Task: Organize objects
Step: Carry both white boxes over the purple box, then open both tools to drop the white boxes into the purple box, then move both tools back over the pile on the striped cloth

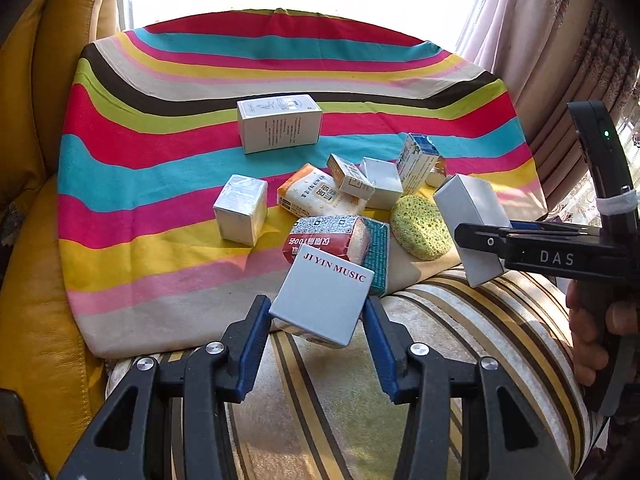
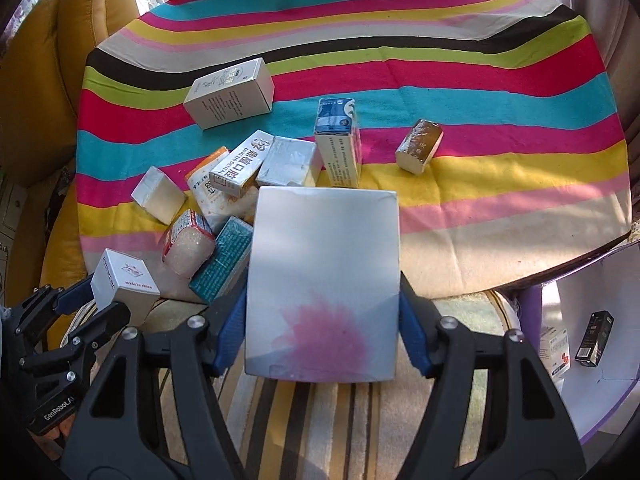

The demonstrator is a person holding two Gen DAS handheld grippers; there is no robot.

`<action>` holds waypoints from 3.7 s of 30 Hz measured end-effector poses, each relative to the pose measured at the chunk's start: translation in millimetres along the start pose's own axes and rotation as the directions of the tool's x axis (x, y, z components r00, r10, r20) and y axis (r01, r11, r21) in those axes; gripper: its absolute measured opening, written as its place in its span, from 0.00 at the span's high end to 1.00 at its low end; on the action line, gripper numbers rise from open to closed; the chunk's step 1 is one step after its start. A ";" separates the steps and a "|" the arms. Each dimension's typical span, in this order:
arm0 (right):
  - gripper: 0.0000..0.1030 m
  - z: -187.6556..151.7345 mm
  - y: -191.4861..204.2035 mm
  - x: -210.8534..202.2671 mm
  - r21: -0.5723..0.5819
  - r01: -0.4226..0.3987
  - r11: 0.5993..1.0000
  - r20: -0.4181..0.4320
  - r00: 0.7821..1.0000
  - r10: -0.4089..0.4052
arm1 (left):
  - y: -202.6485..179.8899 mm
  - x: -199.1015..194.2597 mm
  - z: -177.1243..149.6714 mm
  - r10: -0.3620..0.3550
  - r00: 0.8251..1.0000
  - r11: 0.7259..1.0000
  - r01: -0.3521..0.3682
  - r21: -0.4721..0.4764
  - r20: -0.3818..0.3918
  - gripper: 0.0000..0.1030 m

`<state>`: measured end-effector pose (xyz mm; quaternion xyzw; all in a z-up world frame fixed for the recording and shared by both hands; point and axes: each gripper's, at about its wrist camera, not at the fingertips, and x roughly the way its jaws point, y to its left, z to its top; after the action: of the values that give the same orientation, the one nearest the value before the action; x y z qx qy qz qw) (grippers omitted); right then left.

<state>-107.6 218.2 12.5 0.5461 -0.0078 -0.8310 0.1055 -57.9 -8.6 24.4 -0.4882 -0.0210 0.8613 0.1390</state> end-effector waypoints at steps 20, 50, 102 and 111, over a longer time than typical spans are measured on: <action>0.33 -58.6 -138.1 -78.1 0.134 0.191 0.972 0.141 0.968 -0.209 | -139.8 4.8 14.7 -0.193 0.981 0.972 0.188 0.140 0.025 0.53; 0.32 -88.6 -256.8 -94.4 0.263 0.385 0.884 0.171 0.884 -0.436 | -299.1 67.9 42.6 -0.372 0.916 0.882 0.399 0.252 -0.148 0.46; 0.19 -39.8 -50.5 -66.6 -0.151 0.105 0.983 0.156 0.984 -0.081 | -13.2 14.6 19.5 -0.213 0.977 0.967 0.210 -0.142 -0.002 0.36; 0.18 -14.8 -18.1 -44.5 -0.217 0.086 0.972 0.139 0.989 -0.057 | 12.3 30.7 29.1 -0.197 0.979 0.971 0.187 -0.147 -0.051 0.29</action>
<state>-80.2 245.6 44.5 0.4748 0.0979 -0.8641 0.1351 -100.1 -9.5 11.8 -0.5205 -0.1247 0.8237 0.1872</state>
